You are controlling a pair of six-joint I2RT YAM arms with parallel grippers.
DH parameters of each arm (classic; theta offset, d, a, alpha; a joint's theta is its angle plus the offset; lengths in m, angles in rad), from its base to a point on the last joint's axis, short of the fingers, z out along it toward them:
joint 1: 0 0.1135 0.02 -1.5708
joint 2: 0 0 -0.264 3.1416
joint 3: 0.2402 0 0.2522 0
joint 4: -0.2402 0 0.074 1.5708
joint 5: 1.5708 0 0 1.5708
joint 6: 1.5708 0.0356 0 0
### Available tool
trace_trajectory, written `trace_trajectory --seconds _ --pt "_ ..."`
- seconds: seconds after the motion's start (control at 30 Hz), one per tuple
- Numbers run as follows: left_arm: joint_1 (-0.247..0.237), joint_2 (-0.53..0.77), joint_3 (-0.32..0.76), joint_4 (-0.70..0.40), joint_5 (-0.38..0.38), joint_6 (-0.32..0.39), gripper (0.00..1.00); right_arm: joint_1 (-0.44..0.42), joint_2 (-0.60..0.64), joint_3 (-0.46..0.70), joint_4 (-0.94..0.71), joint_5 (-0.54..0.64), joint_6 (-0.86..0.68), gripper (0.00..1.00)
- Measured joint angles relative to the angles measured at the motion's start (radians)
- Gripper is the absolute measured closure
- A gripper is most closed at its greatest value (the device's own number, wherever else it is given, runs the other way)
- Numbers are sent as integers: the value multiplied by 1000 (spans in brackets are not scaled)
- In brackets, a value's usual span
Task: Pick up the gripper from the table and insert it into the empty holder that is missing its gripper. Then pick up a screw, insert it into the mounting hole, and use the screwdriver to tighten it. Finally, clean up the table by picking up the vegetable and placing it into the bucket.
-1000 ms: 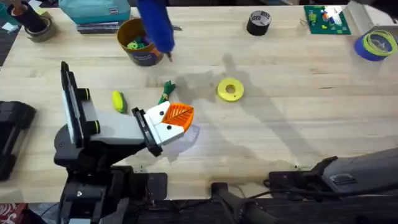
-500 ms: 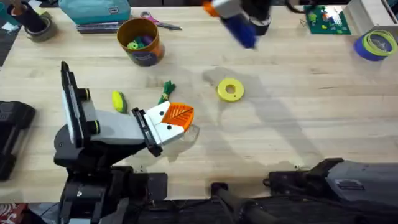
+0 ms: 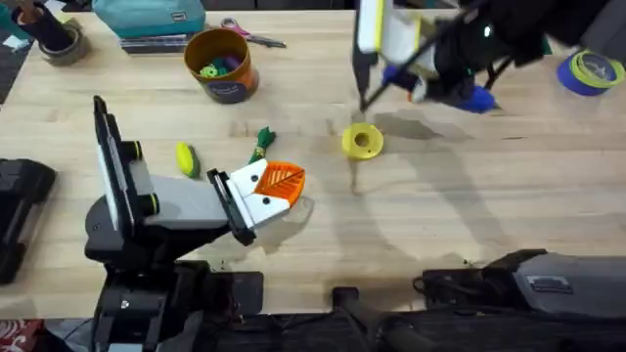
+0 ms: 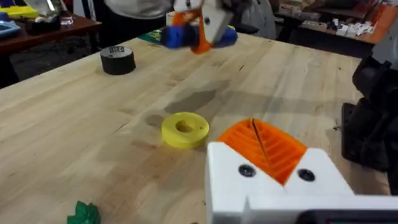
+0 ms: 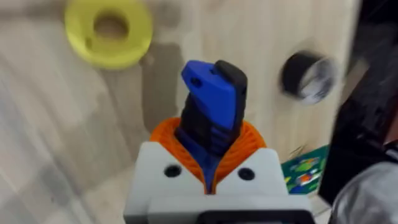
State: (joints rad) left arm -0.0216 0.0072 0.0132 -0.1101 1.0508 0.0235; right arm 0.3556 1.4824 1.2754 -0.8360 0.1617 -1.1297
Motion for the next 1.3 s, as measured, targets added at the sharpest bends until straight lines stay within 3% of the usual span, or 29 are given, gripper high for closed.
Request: trace_trajectory --seconds 0.47,0.67,1.07,1.1,1.3 --pt "0 0 0 0 0 3 996 -208 4 -333 217 27 -248 978" --pt "0 0 0 0 0 3 996 -218 4 -388 237 26 -303 978" --pt "0 0 0 0 0 3 996 -218 36 -393 245 25 -323 978" --pt "0 0 0 0 0 3 996 -218 36 -393 245 26 -323 929" --pt "0 0 0 0 0 3 996 -218 36 -393 250 37 -337 47"
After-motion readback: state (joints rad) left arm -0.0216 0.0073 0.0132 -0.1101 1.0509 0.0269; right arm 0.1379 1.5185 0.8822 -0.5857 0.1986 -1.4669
